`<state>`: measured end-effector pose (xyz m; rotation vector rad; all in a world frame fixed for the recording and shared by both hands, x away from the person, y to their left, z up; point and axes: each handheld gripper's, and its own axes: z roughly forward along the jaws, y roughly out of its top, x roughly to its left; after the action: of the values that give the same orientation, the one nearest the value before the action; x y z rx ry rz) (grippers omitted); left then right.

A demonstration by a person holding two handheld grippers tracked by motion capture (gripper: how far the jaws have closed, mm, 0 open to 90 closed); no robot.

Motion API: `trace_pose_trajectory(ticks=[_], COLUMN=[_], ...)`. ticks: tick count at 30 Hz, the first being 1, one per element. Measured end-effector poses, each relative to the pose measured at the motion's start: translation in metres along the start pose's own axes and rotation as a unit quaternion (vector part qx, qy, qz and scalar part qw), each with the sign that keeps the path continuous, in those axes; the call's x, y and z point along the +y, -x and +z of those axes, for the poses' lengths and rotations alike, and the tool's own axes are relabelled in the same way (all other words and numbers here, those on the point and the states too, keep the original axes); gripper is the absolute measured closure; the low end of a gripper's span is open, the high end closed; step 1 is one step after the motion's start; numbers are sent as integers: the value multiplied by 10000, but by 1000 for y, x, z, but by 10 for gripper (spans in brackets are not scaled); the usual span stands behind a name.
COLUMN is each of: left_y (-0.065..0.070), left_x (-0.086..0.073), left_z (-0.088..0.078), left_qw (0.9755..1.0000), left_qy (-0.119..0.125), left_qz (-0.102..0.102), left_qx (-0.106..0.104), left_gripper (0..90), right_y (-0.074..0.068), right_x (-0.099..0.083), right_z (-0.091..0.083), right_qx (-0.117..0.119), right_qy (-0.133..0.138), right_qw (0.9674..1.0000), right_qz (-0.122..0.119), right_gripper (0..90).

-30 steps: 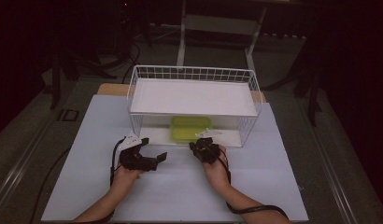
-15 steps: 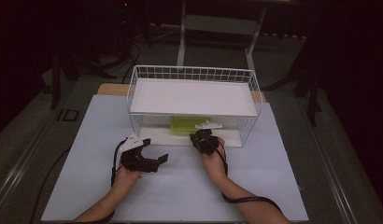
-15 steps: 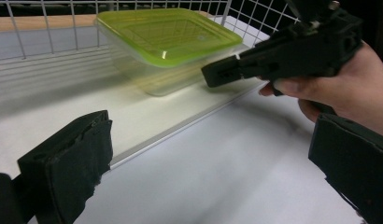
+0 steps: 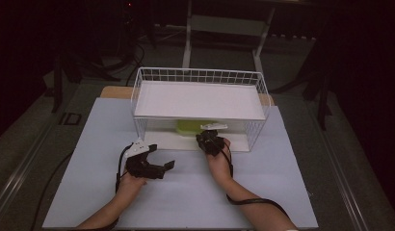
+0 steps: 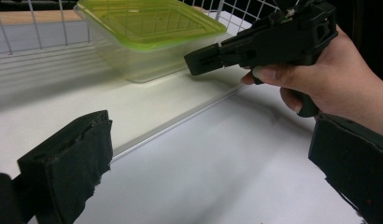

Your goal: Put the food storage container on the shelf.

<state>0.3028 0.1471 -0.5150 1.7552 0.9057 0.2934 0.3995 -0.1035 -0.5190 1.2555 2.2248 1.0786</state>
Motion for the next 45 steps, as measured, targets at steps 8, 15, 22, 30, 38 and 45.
trace_pose_trajectory(ticks=[8,15,22,30,38,45], left_y=[3,4,12,17,27,32], left_x=[1,3,6,15,19,18], left_z=[-2,-5,-3,-5,-11,-18], left_qw=[10000,9995,9986,9978,9965,9956], left_qy=[18,133,157,179,201,214], left_qz=[86,161,300,347,393,359], left_qx=[-15,-230,-410,-536,-704,-843], left_gripper=[5,5,4,4,4,4], right_y=[-5,-9,-13,-12,-8,-12], right_x=[-2,-5,-10,-14,-20,-27], right_z=[-11,-34,-44,-59,-72,-84], right_qx=[165,413,623,714,1237,1394], right_qy=[79,174,279,389,436,369], right_qw=[9998,9990,9975,9965,9913,9894], right_qz=[-120,-81,-169,-204,-98,-183], right_gripper=[851,707,473,339,209,200])
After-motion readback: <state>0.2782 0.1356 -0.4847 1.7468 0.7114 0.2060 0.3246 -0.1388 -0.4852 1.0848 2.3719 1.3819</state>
